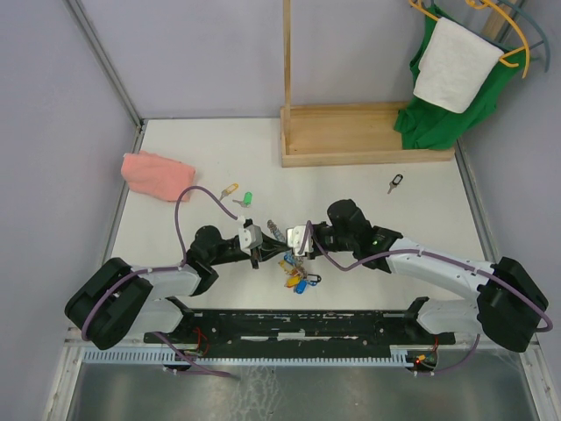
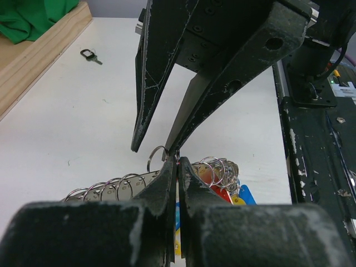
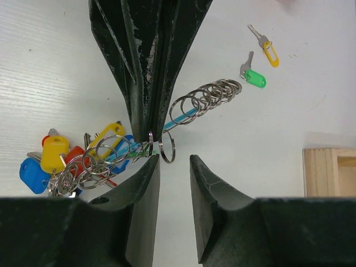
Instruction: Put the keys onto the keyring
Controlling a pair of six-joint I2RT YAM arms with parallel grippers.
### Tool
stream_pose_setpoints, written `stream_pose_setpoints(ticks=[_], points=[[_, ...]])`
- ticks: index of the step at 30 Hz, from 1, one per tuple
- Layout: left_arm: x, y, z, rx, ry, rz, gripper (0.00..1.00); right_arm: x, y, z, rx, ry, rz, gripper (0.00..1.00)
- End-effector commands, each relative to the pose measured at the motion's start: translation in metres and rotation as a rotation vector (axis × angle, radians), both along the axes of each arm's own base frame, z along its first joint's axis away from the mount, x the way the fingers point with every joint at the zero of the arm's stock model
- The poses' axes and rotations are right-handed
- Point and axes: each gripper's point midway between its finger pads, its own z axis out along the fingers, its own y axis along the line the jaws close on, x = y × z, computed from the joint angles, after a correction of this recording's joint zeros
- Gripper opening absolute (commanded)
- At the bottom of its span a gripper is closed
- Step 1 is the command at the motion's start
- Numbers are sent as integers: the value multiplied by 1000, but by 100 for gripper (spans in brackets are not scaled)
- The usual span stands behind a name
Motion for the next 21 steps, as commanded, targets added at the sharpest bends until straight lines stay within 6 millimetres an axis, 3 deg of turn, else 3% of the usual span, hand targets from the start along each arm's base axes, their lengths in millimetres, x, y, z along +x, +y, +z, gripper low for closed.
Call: stream_pose_setpoints(ticks=[1,6,9,11,17,21], points=[[3,-3,29,-62,-137,-15,3,0,13,22,67,-28,56,35],[2,-3,31,-66,-141,-21,3,-1,15,22,67,-20,65,27],[1,-2,31,-62,-152,-22,3,1,15,25,74,-25,63,12],[-1,0,30,-54,-167,-22,9,4,14,29,82,-29,49,2],[-5,7,27,5,-232,-20,34,12,8,45,126,-43,9,1],[-3,15,31,26,-273,26,40,15,7,58,172,-48,-2,1]])
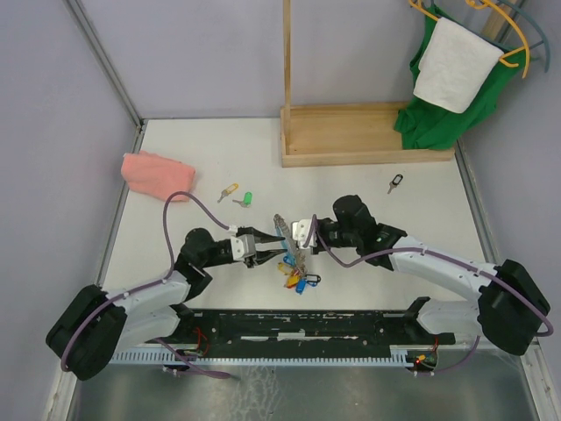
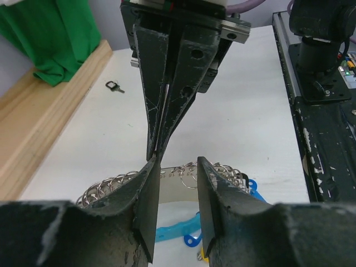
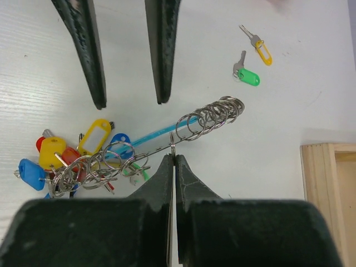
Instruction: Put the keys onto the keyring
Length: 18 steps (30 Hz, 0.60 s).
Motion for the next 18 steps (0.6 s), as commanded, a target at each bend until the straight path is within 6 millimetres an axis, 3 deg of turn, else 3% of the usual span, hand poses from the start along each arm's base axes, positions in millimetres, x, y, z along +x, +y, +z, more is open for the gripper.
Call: stream_pose_setpoints(ticks=[1,5,13,18], points=[[6,9,4,27,-101,57,40,10,11,54,146,-72,0,1],[21,11,5,20,-71,133,40,8,13,63,185,-67,11,1],[27,6,5,-40,-36,146,35,11,15,73,307,-43,4,1],[30,4,8,-79,-25,152,32,13,15,68,337,-16,3,1]])
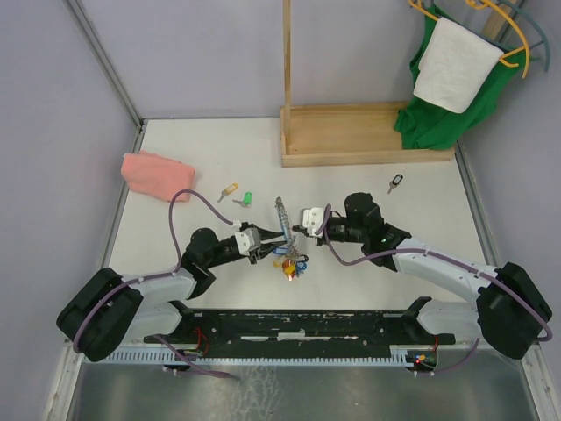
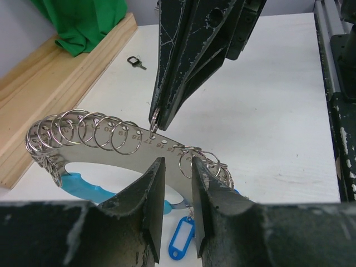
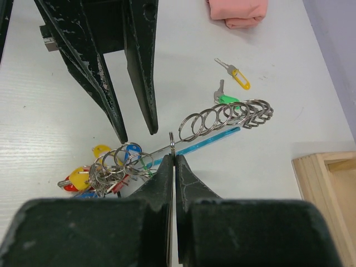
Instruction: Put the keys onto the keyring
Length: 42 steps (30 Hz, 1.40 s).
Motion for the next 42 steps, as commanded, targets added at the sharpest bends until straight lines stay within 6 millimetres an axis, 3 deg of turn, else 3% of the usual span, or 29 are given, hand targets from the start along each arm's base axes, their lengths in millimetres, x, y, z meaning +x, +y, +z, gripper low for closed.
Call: stream_pose_setpoints(ticks=[1,9,29,37,40,42], points=[[5,-1,25,-97,-54,20,31,2,10,34,148,-49,32,1],[9,-2,21,-90,-41,29,31,-4,8,26,62,-1,73,1],[5,-13,21,-120,-46,-45,24,-8,18,33,134,26,113,1],[3,-13,26,-137,-57,-55,21,-9,21,25,132,50,121,1],[2,-13,25,-134,-55,-61,16,-9,21,24,135,55,123,1],[0,-15,24,-131,-54,-75,6,-10,22,25,140,62,129,1]])
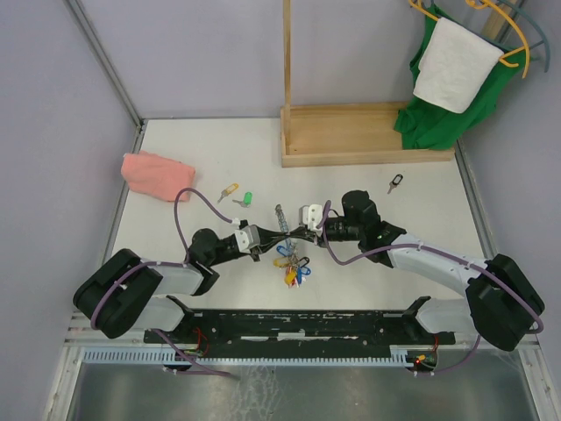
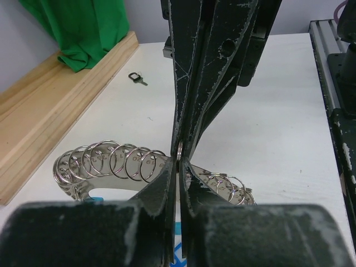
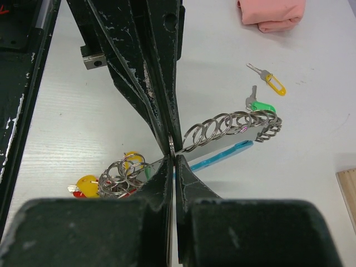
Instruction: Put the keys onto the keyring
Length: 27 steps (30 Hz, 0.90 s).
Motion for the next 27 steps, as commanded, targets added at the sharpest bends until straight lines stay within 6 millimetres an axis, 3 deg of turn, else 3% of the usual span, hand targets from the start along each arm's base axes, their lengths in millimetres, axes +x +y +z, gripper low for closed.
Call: stream_pose_setpoints(ticks=[1,4,10,14,19,27], points=[[-4,-4,21,-52,-53,-45,3,3,13,38,108,-68,41,1],[-6,-4,20,-39,-53,-52,3,4,11,36,93,-67,30,2],[5,0,5,156,5,-6,3,5,-6,23,-23,-84,-10,24],[16,8,12,282,20,42,3,7,-16,24,-73,-116,-36,38],[20,9,13,413,112,56,3,9,-14,32,-52,-115,-49,50],[18,4,10,632,167,155,3,18,-20,36,-21,-164,-90,49]])
